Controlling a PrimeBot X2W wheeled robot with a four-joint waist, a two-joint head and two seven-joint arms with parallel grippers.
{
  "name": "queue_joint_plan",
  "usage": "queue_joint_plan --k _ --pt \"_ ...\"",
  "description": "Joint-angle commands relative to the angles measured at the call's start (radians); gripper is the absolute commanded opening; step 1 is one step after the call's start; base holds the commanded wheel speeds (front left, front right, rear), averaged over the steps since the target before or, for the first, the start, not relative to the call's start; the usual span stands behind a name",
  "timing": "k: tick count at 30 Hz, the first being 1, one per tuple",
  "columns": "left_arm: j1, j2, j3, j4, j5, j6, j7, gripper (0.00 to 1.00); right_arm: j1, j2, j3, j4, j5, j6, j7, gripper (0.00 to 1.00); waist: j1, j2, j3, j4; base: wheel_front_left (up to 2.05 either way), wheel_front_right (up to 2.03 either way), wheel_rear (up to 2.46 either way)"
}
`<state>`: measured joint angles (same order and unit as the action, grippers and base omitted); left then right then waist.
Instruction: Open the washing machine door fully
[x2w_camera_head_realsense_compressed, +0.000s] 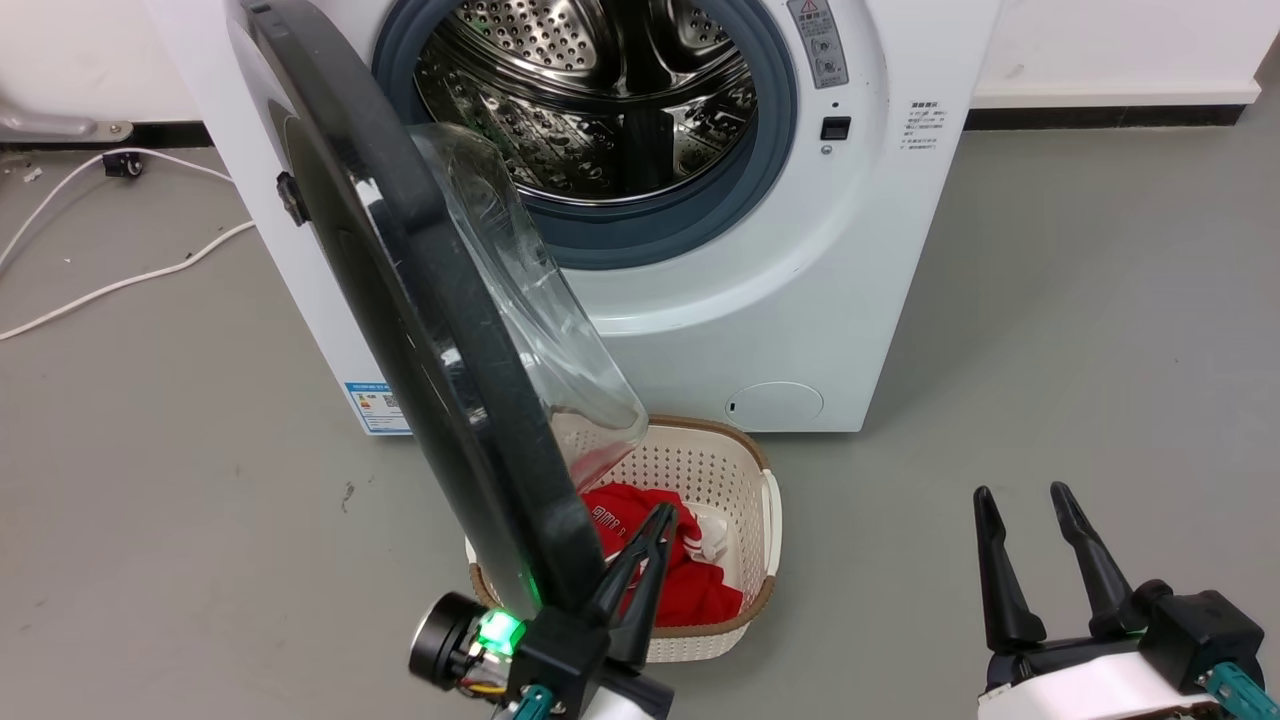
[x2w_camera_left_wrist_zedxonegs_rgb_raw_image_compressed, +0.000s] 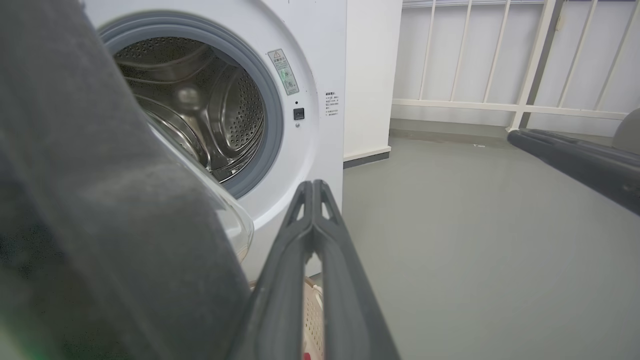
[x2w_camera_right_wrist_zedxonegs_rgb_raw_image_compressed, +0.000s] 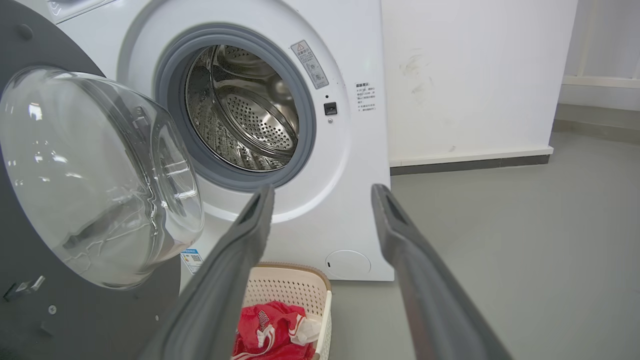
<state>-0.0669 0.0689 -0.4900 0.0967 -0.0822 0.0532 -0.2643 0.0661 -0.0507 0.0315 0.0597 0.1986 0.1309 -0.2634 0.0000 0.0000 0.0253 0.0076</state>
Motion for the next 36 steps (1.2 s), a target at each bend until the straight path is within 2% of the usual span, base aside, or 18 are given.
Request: queue_joint_plan --k 1,11,21,29,36 --pt "0.018 0.024 0.031 0.003 -0.003 0.021 0.001 0.0 0.007 0.001 0.004 -0.006 0.004 0.0 -0.001 1.0 0.0 0.0 -0.001 0.002 0.0 0.0 0.0" --pt "0.144 0.055 0.067 -0.124 -0.009 0.082 0.001 0.0 0.037 0.001 0.005 -0.003 0.002 0.0 -0.001 1.0 0.0 0.0 -0.011 0.025 0.0 0.0 0.0" --pt "0.249 0.095 0.106 -0.259 -0.013 0.141 0.014 0.0 0.054 0.001 -0.008 0.009 0.003 0.0 -0.001 1.0 0.0 0.0 -0.009 0.114 0.0 0.0 0.0" --pt "0.274 0.132 0.168 -0.298 -0.027 0.174 0.021 0.0 0.041 0.001 -0.013 0.002 -0.001 0.0 0.0 1.0 0.0 0.0 0.013 0.194 0.0 0.0 0.0" --pt "0.225 0.178 0.291 -0.245 -0.087 0.18 0.009 0.0 0.012 0.001 -0.01 -0.007 -0.009 0.0 0.008 1.0 0.0 0.0 0.04 0.221 0.0 0.0 0.0"
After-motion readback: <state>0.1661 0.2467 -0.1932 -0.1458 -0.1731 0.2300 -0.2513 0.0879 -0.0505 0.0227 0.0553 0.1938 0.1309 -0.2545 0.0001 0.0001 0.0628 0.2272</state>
